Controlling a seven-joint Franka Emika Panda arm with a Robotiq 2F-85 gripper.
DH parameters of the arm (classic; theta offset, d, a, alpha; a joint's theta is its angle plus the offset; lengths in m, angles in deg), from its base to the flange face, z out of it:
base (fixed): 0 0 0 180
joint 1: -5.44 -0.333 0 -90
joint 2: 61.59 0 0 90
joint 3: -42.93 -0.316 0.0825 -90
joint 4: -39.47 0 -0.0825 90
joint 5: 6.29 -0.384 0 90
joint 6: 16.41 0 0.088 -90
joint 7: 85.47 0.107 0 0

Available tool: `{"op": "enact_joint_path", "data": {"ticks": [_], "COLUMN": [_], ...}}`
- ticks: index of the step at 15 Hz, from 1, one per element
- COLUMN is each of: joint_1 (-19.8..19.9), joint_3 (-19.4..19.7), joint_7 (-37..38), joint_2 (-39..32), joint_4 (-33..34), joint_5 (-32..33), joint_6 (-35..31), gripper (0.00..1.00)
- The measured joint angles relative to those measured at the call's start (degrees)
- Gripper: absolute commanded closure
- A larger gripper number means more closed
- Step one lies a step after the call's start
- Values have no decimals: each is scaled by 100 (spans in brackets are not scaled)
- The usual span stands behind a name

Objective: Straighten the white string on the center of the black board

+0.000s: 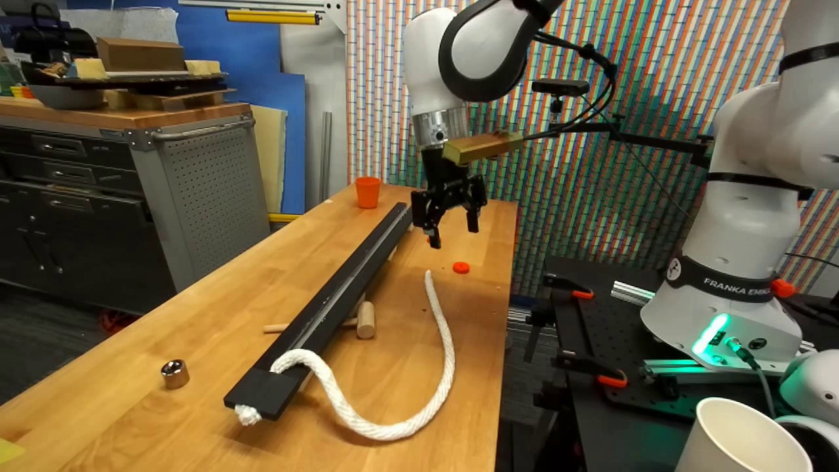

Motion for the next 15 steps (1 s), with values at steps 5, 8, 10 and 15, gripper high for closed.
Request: {"op": "enact_joint_path", "data": {"ticks": [5,8,10,15], "joint_1": [-1,-2,-8,-90], "joint_3": [105,174,218,358], "joint_7": [-1,13,42,171], "joint_2": [-730,-1098,-1325,-1848], "joint_4": [37,105,171,342], "joint_5": [-577,-926,-1012,-1015], "joint_6": [-646,-1140,-1462,-2117], "gripper": [0,0,0,0]}}
